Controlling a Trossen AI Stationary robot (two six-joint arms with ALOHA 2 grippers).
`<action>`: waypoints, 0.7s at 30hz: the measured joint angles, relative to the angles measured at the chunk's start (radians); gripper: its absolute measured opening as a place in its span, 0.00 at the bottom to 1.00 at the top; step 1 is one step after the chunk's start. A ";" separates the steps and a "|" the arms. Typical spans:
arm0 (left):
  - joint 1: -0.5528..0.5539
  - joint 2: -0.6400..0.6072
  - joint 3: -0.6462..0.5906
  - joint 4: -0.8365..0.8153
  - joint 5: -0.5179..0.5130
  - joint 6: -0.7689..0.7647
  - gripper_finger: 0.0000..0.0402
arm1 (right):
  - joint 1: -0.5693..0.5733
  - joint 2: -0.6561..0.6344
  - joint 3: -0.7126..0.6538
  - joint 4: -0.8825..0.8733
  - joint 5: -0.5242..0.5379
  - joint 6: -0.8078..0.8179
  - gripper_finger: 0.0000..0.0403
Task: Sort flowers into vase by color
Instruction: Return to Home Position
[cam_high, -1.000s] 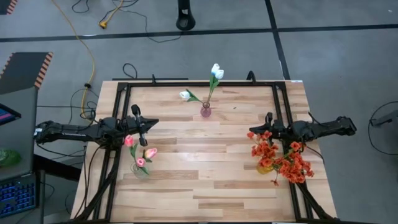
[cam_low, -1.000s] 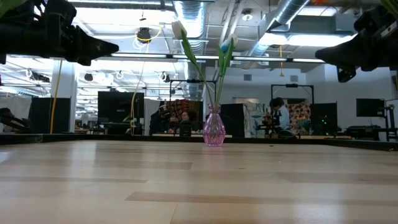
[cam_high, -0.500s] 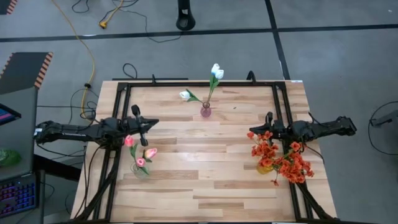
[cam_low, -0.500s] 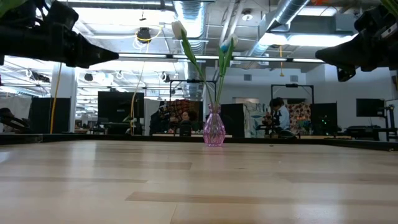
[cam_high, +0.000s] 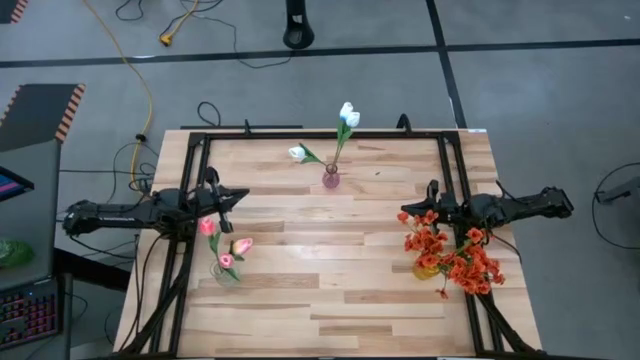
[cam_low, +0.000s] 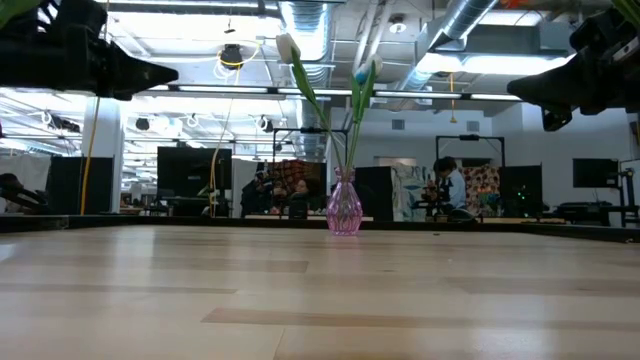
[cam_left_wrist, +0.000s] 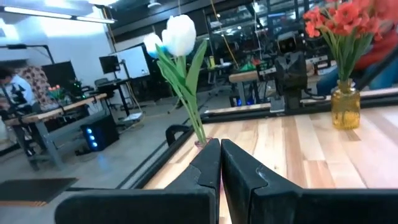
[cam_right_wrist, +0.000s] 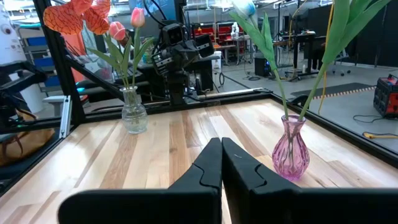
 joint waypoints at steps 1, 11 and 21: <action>0.000 -0.033 0.000 -0.030 0.000 -0.009 0.00 | 0.000 0.000 0.000 0.000 0.000 0.000 0.08; 0.000 -0.110 0.003 -0.188 0.124 -0.031 0.00 | 0.001 -0.001 0.000 0.000 0.000 0.000 0.08; 0.000 -0.116 0.003 -0.186 0.363 0.110 0.00 | 0.002 -0.001 -0.001 0.000 0.000 0.000 0.08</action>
